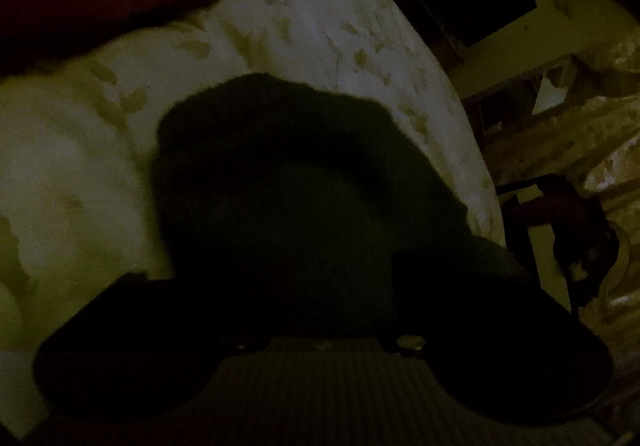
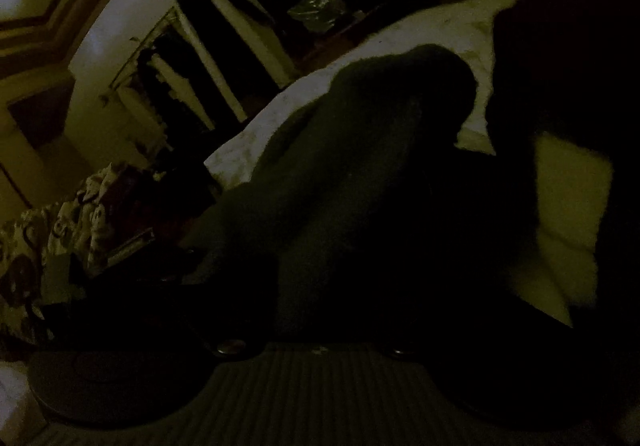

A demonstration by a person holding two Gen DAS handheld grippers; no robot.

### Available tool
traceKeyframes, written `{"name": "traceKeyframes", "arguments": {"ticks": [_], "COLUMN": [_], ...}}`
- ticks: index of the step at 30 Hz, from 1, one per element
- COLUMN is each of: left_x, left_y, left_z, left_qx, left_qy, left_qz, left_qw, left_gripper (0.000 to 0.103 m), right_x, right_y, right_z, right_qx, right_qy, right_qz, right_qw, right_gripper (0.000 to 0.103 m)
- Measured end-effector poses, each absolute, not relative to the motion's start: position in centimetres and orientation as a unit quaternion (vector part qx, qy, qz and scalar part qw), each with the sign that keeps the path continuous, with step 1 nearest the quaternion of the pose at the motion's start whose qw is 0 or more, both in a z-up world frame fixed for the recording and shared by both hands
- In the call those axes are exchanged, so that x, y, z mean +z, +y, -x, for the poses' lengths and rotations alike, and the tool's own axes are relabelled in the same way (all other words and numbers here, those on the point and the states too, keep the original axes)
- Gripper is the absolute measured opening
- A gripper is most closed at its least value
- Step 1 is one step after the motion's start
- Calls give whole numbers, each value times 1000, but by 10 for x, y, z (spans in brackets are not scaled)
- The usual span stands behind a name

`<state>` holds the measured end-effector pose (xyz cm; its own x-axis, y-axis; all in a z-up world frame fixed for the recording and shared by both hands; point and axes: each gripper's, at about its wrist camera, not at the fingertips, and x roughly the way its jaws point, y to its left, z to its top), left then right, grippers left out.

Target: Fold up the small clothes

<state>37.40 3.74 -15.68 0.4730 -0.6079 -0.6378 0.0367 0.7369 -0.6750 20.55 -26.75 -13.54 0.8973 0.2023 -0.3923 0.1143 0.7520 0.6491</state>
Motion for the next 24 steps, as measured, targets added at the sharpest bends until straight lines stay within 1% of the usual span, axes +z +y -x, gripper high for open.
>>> {"name": "traceKeyframes", "arguments": {"ticks": [1, 4, 7, 15, 21, 24], "left_x": [-153, -132, -107, -15, 58, 79], "left_y": [37, 32, 32, 18, -24, -57], "left_z": [-372, -364, -354, -318, -284, -273], "left_qx": [-201, -203, -203, -251, -308, -339], "left_qy": [470, 462, 449, 400, 355, 347], "left_qz": [303, 280, 278, 257, 226, 216], "left_qw": [804, 816, 824, 843, 853, 847], "left_gripper": [61, 53, 51, 50, 51, 51], "right_x": [-134, -119, -102, -44, 10, 31], "right_y": [-268, -266, -262, -270, -294, -315], "right_z": [-204, -199, -194, -159, -120, -97], "right_qx": [26, 33, 45, 68, 61, 48], "right_qy": [225, 217, 205, 142, 84, 55], "right_qz": [-348, -335, -323, -301, -278, -260], "right_qw": [910, 916, 923, 941, 955, 963], "right_gripper": [72, 67, 65, 64, 65, 65]}}
